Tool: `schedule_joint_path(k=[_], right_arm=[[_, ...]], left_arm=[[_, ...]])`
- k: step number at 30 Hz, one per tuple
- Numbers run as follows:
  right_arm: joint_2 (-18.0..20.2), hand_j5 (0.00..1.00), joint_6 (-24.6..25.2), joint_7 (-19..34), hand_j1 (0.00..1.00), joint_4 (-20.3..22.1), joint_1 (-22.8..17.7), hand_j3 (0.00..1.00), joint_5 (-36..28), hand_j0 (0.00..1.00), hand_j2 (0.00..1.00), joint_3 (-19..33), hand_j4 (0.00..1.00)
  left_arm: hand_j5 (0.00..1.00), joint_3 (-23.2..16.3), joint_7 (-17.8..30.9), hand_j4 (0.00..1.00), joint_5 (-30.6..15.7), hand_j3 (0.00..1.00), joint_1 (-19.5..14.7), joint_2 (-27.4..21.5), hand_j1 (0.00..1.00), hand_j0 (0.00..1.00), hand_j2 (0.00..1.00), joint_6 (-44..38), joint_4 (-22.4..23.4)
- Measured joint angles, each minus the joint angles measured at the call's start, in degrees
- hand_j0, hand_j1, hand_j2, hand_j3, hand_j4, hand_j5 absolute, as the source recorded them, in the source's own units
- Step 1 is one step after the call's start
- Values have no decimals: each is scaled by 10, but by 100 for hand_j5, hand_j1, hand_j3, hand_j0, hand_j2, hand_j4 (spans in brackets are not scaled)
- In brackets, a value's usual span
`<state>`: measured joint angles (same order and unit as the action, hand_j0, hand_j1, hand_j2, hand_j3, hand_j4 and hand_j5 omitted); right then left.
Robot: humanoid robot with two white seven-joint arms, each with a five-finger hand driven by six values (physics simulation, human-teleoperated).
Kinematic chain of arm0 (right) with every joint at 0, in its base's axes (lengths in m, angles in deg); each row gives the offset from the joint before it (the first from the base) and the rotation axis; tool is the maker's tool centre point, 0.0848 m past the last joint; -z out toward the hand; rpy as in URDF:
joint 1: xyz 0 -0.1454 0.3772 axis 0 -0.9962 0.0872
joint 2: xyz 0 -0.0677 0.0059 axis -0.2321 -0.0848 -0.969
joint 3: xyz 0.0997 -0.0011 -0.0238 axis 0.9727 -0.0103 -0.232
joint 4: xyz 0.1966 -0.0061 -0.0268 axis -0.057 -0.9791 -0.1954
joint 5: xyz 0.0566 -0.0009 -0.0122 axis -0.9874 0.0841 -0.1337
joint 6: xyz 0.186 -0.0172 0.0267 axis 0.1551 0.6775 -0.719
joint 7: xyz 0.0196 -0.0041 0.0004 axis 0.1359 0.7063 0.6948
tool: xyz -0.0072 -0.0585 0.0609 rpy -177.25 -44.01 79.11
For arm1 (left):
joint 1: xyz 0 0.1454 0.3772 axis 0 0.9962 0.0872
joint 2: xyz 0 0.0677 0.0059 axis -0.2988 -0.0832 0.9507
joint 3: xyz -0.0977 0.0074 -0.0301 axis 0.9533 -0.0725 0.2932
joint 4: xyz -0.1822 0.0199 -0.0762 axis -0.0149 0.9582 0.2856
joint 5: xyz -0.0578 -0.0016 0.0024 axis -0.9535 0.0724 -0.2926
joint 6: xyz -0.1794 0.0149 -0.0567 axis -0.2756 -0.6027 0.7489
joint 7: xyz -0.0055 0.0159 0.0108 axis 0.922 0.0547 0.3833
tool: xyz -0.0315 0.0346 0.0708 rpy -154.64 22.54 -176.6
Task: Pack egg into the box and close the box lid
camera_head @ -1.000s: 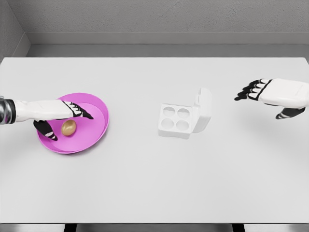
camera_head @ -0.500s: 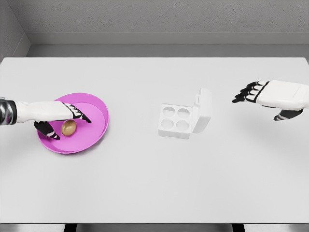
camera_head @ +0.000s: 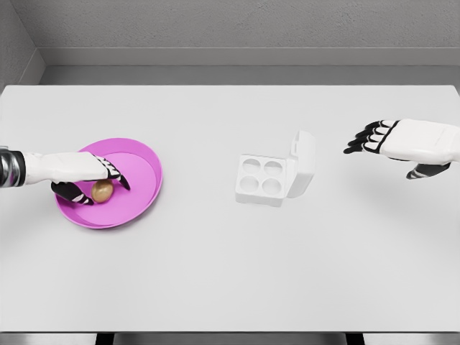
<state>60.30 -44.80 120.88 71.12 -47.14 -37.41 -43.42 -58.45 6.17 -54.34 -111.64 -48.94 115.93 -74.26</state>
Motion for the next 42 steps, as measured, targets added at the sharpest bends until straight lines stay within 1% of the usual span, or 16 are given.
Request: schedule_joint_path(k=[4,6,11,17,22,28,31,32,36,39,42], right_arm=[[0,100,0,0,100,2,1,100,0,100,100,0,100],[1,100,0,0,100,3,0,100,0,100,100,0,100],[2,100,0,0,100,3,0,100,0,100,100,0,100],[6,100,0,0,100,3,3,100,0,100,100,1,100],[7,100,0,0,100,4,5,100,0,100,100,1,100],[7,100,0,0,100,4,5,100,-1,100,100,1,100],[7,100,0,0,100,4,2,100,-1,100,100,0,100],[8,100,0,0,100,4,2,100,-1,100,100,0,100],[10,100,0,0,100,4,1,100,-2,100,100,1,100],[10,100,0,0,100,4,1,100,-2,100,100,1,100],[10,100,0,0,100,4,1,100,-1,100,100,1,100]], left_arm=[[73,0,0,73,-1,73,0,0,73,73,73,-1,0],[70,0,0,70,-1,70,0,0,70,70,70,-1,0],[66,0,-1,66,-2,66,0,0,66,66,66,-2,-1],[58,1,-3,58,-3,58,1,0,58,58,58,-5,-1],[56,2,-4,56,-2,56,2,2,56,56,56,-8,-2],[49,1,-3,49,2,49,2,3,49,49,49,-6,-3],[41,1,-3,41,3,41,2,4,41,41,41,-6,-3],[39,1,-3,39,3,39,2,4,39,39,39,-5,-3],[38,-1,0,38,8,38,-6,4,38,38,38,-1,-11],[38,-1,0,38,9,38,-21,7,38,38,38,0,-16],[35,-1,0,35,8,35,-27,10,35,35,35,1,-36]])
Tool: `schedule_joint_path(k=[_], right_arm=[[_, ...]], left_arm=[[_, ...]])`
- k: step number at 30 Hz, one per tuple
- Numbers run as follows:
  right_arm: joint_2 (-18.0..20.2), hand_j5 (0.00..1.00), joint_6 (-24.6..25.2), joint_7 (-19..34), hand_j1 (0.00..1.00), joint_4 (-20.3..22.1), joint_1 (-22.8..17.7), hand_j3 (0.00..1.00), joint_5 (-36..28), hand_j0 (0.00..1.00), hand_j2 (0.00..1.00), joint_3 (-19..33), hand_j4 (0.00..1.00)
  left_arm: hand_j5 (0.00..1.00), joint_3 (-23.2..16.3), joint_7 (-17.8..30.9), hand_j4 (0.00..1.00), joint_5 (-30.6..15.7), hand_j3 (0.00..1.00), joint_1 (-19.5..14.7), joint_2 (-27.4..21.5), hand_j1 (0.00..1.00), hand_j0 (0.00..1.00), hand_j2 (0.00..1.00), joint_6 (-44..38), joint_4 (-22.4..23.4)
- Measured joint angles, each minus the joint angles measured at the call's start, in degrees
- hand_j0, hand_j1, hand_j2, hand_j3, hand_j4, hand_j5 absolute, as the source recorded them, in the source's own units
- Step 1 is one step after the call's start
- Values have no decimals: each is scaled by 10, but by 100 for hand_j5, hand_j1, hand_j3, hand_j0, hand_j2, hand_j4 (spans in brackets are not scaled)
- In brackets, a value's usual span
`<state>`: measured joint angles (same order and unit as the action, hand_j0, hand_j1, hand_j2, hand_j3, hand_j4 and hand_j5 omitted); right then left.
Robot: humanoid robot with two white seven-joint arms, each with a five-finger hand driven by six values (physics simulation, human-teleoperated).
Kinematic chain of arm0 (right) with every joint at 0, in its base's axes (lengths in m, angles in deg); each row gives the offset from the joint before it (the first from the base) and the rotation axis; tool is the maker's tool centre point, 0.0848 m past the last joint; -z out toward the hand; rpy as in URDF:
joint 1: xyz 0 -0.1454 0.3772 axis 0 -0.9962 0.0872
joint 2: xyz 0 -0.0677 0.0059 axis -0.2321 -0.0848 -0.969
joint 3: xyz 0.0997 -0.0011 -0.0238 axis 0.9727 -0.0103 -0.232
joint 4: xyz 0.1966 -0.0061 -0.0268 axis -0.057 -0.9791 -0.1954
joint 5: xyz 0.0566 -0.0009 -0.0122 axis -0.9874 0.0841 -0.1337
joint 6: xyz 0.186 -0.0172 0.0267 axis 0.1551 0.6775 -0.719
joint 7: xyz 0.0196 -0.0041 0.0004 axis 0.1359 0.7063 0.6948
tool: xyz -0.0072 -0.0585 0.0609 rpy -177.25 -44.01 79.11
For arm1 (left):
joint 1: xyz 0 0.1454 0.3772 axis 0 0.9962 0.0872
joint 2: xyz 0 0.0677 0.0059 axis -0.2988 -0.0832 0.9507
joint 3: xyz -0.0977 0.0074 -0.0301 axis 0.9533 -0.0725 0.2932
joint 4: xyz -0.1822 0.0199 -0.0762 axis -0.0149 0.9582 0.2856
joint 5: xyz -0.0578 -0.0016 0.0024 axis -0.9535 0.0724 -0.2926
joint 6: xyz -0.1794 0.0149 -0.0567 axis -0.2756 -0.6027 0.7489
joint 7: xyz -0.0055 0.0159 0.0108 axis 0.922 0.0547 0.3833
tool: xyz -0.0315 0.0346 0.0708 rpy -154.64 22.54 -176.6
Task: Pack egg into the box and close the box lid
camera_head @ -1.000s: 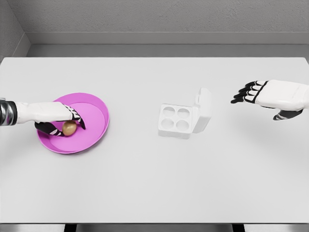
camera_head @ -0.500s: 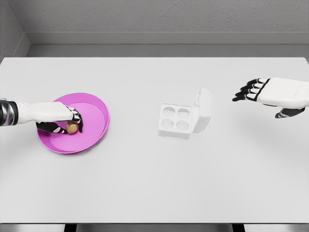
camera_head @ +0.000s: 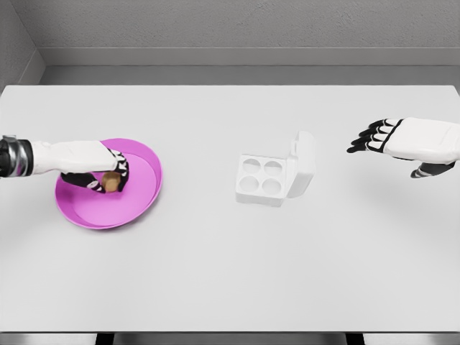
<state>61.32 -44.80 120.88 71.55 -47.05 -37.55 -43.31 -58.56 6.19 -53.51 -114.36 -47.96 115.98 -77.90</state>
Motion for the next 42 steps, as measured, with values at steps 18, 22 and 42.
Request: schedule_joint_path(k=[18,22,42], right_arm=[[5,100,0,0,100,3,0,100,0,100,100,2,100],[5,100,0,0,100,4,1,100,0,100,100,2,100],[7,100,0,0,100,7,2,100,-1,100,100,8,100]], left_arm=[[33,-7,1,33,0,33,-54,92,33,33,33,1,-55],[33,-15,1,33,3,33,-69,122,33,33,33,2,-51],[32,-73,1,32,5,32,-141,302,32,32,32,0,48]])
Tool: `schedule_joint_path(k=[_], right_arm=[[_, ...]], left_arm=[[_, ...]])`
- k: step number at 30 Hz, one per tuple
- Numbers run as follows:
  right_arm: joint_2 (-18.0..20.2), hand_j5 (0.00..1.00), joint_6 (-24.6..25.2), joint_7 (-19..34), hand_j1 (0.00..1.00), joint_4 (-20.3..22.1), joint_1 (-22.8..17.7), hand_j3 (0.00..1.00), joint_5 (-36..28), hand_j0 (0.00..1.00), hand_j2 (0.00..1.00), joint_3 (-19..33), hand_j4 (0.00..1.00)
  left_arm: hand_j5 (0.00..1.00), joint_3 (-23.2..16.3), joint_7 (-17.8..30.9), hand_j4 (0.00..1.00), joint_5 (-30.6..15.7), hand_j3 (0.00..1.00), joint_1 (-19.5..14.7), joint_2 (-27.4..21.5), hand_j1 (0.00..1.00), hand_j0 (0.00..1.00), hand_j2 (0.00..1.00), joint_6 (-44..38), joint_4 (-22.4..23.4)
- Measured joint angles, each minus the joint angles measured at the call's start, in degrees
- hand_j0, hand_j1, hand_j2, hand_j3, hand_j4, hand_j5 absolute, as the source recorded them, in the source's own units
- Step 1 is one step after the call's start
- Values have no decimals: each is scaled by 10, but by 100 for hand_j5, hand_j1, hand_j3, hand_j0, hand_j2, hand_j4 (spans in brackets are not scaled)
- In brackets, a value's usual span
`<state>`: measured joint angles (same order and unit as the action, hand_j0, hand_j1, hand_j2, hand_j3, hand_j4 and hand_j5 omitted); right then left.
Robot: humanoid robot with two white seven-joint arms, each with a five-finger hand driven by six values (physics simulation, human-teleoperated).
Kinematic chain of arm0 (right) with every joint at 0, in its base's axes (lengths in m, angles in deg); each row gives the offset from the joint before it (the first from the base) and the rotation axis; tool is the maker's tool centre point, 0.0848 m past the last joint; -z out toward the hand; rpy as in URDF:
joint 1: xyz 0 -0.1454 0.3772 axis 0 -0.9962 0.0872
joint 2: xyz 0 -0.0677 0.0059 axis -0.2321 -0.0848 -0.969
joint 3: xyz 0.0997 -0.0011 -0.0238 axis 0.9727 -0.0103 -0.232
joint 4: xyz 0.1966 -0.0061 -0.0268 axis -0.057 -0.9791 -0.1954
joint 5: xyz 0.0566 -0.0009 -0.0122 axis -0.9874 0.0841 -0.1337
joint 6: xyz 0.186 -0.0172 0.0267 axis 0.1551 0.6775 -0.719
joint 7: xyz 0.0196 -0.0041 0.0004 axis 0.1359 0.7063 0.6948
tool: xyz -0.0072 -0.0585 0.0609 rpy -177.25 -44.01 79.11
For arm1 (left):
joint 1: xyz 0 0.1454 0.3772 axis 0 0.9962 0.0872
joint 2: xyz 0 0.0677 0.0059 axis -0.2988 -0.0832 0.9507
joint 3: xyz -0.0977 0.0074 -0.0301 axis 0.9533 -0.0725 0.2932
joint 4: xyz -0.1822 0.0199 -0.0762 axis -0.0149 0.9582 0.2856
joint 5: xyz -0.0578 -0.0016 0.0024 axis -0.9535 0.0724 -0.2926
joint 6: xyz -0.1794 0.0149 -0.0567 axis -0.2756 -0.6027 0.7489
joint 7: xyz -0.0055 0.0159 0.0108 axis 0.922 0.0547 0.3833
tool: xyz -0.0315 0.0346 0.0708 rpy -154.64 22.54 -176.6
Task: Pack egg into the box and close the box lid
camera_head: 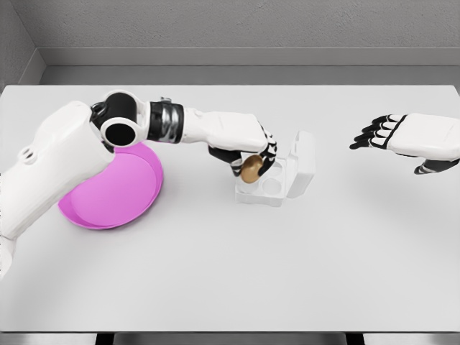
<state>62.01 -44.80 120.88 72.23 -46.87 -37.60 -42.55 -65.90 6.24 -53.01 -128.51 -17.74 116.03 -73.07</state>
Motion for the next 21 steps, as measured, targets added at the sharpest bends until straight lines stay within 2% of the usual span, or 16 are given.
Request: schedule_joint_path(k=[4,7,16,21], right_arm=[[0,100,0,0,100,0,0,100,0,100,100,0,100],[0,100,0,0,100,0,0,100,0,100,100,0,100],[1,100,0,0,100,0,1,100,0,100,100,0,100],[1,100,0,0,100,0,2,100,0,100,100,0,100]], left_arm=[[32,0,0,32,19,32,-6,27,32,32,32,0,60],[32,0,0,32,26,32,-6,38,32,32,32,0,80],[35,-24,0,35,30,35,-6,45,35,35,35,0,87],[42,-31,0,42,29,42,-6,43,42,42,42,0,87]])
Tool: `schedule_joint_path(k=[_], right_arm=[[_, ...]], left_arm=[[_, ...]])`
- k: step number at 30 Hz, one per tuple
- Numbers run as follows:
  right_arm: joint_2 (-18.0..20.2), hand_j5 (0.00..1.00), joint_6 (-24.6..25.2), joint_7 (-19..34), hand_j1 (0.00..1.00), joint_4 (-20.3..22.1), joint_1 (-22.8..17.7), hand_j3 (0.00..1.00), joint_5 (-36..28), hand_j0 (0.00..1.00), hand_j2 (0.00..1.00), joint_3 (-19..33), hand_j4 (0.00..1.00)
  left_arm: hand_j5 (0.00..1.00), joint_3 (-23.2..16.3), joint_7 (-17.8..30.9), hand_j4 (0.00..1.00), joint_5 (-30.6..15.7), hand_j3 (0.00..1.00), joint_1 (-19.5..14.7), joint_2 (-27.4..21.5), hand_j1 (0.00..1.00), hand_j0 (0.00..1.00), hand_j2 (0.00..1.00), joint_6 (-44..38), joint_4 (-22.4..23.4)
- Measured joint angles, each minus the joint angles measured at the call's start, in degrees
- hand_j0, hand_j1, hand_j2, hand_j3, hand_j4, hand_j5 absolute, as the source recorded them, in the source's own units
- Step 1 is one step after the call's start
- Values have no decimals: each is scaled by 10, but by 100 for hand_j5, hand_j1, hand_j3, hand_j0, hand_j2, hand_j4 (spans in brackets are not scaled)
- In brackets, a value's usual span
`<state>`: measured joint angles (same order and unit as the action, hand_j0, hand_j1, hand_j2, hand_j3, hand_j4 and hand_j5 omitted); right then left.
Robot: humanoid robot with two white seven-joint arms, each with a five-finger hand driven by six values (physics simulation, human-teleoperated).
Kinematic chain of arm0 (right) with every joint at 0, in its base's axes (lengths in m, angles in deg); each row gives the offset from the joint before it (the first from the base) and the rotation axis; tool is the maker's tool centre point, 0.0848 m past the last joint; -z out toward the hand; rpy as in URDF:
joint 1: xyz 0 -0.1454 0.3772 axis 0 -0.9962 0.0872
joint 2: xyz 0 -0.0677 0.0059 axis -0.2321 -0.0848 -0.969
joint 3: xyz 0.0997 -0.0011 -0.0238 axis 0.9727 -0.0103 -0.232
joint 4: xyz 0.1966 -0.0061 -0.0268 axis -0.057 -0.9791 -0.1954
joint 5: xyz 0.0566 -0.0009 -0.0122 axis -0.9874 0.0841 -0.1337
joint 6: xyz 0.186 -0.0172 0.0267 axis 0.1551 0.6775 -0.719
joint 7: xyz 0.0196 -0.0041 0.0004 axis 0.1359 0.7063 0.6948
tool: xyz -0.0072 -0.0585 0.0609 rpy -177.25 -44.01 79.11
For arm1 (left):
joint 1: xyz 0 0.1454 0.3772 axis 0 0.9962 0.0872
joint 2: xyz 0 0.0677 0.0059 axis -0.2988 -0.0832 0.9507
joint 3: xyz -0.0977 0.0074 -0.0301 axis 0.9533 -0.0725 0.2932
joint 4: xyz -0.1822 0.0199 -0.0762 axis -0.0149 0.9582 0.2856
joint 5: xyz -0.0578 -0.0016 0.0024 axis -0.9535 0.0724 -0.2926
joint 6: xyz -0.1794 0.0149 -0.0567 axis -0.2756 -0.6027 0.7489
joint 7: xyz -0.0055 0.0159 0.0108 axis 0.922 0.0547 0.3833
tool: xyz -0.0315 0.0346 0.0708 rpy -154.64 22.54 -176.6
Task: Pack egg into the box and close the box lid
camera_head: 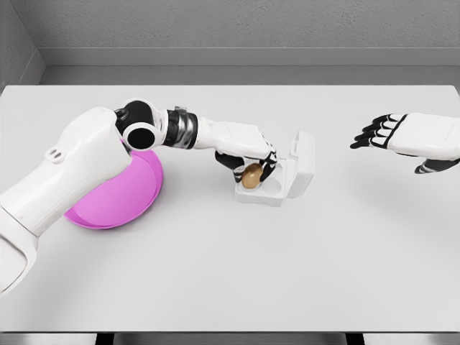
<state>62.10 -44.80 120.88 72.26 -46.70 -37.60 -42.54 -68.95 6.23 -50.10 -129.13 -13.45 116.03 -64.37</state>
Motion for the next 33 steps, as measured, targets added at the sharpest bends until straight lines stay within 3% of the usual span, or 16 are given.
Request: schedule_joint_path(k=[2,4,8,16,19,21,27,33], right_arm=[[0,100,0,0,100,0,0,100,0,100,100,0,100],[0,100,0,0,100,0,0,100,0,100,100,0,100],[0,100,0,0,100,0,0,100,0,100,100,0,100],[0,100,0,0,100,0,0,100,0,100,100,0,100],[1,100,0,0,100,0,0,100,0,100,100,0,100],[1,100,0,0,100,0,0,100,0,100,100,0,100],[1,100,0,0,100,0,-1,100,0,100,100,0,100],[1,100,0,0,100,0,-1,100,0,100,100,0,100]], left_arm=[[47,-1,0,47,0,47,0,0,47,47,47,0,0],[58,-1,0,58,-1,58,0,0,58,58,58,0,0],[68,-2,0,68,-3,68,0,-1,68,68,68,0,0],[78,-1,0,78,-5,78,0,-4,78,78,78,0,1],[95,-1,0,95,-5,95,-1,-9,95,95,95,0,1],[100,-1,0,100,-11,100,-3,-14,100,100,100,0,1],[100,-1,0,100,-46,100,-4,-32,100,100,100,0,-3],[100,-1,0,100,-83,100,-1,-68,100,100,100,0,-35]])
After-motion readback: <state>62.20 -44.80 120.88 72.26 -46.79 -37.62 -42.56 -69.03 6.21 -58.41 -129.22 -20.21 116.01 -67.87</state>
